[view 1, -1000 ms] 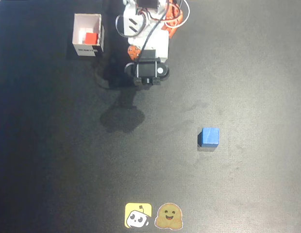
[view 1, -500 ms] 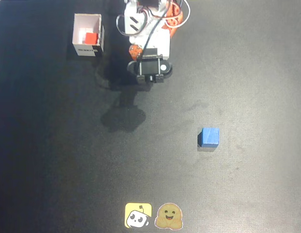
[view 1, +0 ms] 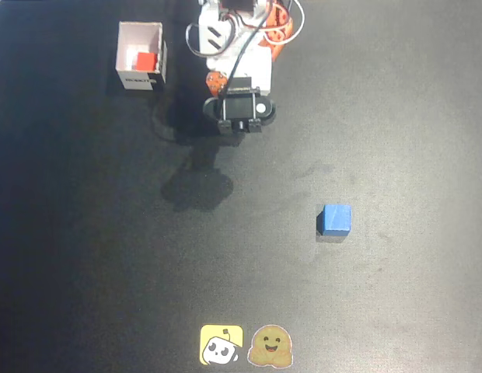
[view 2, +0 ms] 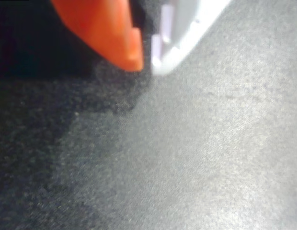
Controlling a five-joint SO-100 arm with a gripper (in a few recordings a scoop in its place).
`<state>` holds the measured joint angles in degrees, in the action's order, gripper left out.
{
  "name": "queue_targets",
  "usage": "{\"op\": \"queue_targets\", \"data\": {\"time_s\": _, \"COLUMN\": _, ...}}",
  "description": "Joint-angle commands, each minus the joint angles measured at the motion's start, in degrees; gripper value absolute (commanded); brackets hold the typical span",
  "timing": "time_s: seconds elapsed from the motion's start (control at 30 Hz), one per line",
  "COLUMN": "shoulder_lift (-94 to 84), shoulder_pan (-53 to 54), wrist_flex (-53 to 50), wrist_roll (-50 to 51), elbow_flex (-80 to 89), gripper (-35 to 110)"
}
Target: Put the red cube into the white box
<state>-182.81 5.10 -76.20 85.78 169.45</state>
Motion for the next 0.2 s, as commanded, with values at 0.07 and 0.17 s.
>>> {"op": "queue_targets", "data": {"time_s": 0.07, "shoulder_lift": -0.3, "shoulder_pan": 0.4, "wrist_flex": -0.3, "wrist_roll": -0.2, "elbow_flex": -0.2, "gripper": 0}}
{"op": "queue_targets", "data": {"time_s": 0.17, "shoulder_lift": -0.3, "shoulder_pan": 0.4, "wrist_flex": -0.3, "wrist_roll": -0.2, "elbow_flex": -0.2, "gripper": 0}}
